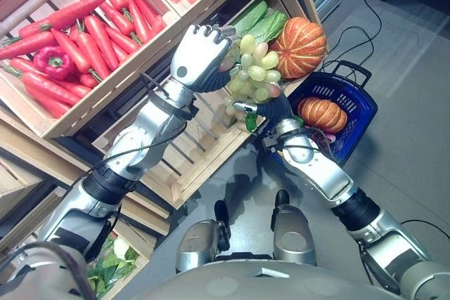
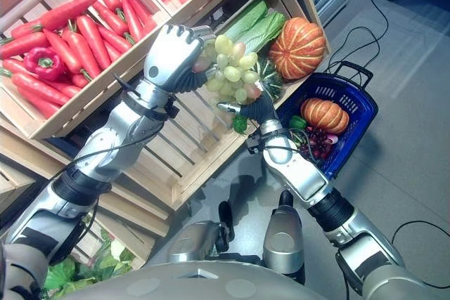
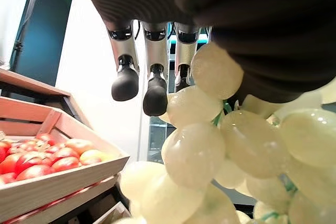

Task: Pick up fruits and vegetables into the basket

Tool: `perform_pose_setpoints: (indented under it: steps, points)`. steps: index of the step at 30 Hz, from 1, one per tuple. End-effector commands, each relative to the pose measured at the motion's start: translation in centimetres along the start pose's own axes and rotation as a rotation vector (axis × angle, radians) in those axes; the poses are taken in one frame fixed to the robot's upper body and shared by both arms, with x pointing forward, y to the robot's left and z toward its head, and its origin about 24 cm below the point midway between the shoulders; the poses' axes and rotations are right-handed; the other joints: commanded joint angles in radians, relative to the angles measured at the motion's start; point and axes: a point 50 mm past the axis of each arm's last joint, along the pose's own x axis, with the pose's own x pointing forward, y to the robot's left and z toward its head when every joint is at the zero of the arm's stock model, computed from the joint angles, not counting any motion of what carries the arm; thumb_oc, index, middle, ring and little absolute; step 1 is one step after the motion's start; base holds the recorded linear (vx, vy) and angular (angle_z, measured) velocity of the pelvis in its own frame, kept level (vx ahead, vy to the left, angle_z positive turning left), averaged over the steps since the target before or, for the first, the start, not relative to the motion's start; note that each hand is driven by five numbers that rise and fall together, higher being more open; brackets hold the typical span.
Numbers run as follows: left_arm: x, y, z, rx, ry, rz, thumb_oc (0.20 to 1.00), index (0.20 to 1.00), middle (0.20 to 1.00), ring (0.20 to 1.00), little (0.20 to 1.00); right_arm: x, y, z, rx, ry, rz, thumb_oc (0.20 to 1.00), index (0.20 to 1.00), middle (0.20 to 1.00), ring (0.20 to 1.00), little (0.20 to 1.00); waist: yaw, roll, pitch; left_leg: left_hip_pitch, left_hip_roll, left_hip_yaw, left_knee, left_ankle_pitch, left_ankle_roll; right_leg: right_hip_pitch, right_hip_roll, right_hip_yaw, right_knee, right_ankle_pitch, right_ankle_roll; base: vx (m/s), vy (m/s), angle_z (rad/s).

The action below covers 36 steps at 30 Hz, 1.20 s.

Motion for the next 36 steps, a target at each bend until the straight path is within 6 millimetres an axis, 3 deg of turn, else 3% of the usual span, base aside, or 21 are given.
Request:
perform_pose_setpoints:
  steps: [1, 2, 11, 24, 25, 26, 27, 31, 36]
  points:
    - [2.3, 4.0, 4.4, -0.065, -0.244, 0.16, 0.2, 0.2, 0.2, 0.2, 0.2, 1.2, 3.1, 4.4, 0.075, -0.172, 0.121, 0.514, 0.514, 0.514, 0.514, 0.514, 0.008, -0.046, -0.022, -0.028, 0.005, -0.018, 0.092, -0.102, -0.007, 0.091, -0.026, 0.037, -0.045, -0.043, 0.085, 0.0, -0.047, 0.02]
    - [2.4, 3.9, 4.4, -0.072, -0.251, 0.153, 0.2, 0.2, 0.2, 0.2, 0.2, 1.2, 3.3, 4.3, 0.076, -0.173, 0.133, 0.2, 0.2, 0.2, 0.2, 0.2, 0.01, -0.048, -0.022, -0.029, 0.007, -0.019, 0.093, -0.102, -0.007, 0.09, -0.025, 0.036, -0.044, -0.044, 0.084, 0.0, -0.047, 0.02]
    - [2.5, 3.6, 4.6, -0.155, -0.254, 0.096, 0.2, 0.2, 0.2, 0.2, 0.2, 1.5, 3.6, 3.1, 0.092, -0.132, 0.124, 0.2, 0.2, 0.2, 0.2, 0.2, 0.02, -0.057, -0.022, -0.033, 0.013, -0.025, 0.098, -0.102, -0.006, 0.096, -0.019, 0.032, -0.046, -0.043, 0.082, 0.0, -0.036, 0.06]
    - [1.3, 0.7, 2.7, -0.42, -0.088, -0.006, 0.2, 0.2, 0.2, 0.2, 0.2, 1.3, 1.1, 1.4, 0.112, -0.133, -0.053, 0.2, 0.2, 0.2, 0.2, 0.2, 0.004, -0.049, -0.012, -0.034, 0.02, -0.013, 0.097, -0.096, -0.002, 0.085, -0.014, 0.043, -0.044, -0.038, 0.076, 0.0, -0.003, 0.01]
    - [1.3, 0.6, 2.6, -0.431, -0.086, -0.009, 0.341, 0.341, 0.341, 0.341, 0.341, 1.2, 1.0, 1.3, 0.111, -0.133, -0.054, 0.2, 0.2, 0.2, 0.2, 0.2, 0.003, -0.049, -0.012, -0.034, 0.02, -0.012, 0.097, -0.096, -0.002, 0.084, -0.014, 0.043, -0.044, -0.038, 0.076, 0.0, 0.0, 0.0]
    - [1.1, 0.3, 2.5, -0.475, -0.075, -0.025, 0.815, 0.815, 0.815, 0.815, 0.815, 1.2, 0.8, 1.2, 0.109, -0.136, -0.057, 0.2, 0.2, 0.2, 0.2, 0.2, 0.001, -0.047, -0.012, -0.034, 0.021, -0.01, 0.096, -0.094, -0.002, 0.083, -0.014, 0.044, -0.043, -0.037, 0.076, 0.0, 0.0, 0.0]
    - [0.9, -0.2, 2.4, -0.543, -0.062, -0.055, 1.0, 1.0, 1.0, 1.0, 1.0, 1.1, 0.5, 1.1, 0.109, -0.141, -0.063, 0.2, 0.2, 0.2, 0.2, 0.2, -0.001, -0.046, -0.011, -0.033, 0.021, -0.009, 0.095, -0.092, -0.001, 0.081, -0.014, 0.046, -0.042, -0.036, 0.075, 0.0, 0.0, 0.0]
    - [0.1, -1.5, 2.3, -0.733, -0.023, -0.101, 1.0, 1.0, 1.0, 1.0, 1.0, 0.9, -0.6, 0.8, 0.097, -0.162, -0.087, 0.2, 0.2, 0.2, 0.2, 0.2, -0.009, -0.04, -0.013, -0.029, 0.023, -0.006, 0.091, -0.087, -0.001, 0.078, -0.013, 0.051, -0.039, -0.034, 0.072, 0.0, 0.0, 0.0]
    - [-0.7, -1.6, 2.2, -1.093, 0.002, -0.038, 1.0, 1.0, 1.0, 1.0, 1.0, 0.4, -2.1, 0.0, 0.072, -0.168, -0.149, 0.2, 0.2, 0.2, 0.2, 0.2, -0.013, -0.038, -0.015, -0.032, 0.027, -0.004, 0.089, -0.084, -0.001, 0.07, -0.012, 0.049, -0.035, -0.036, 0.066, -0.02, -0.03, -0.07]
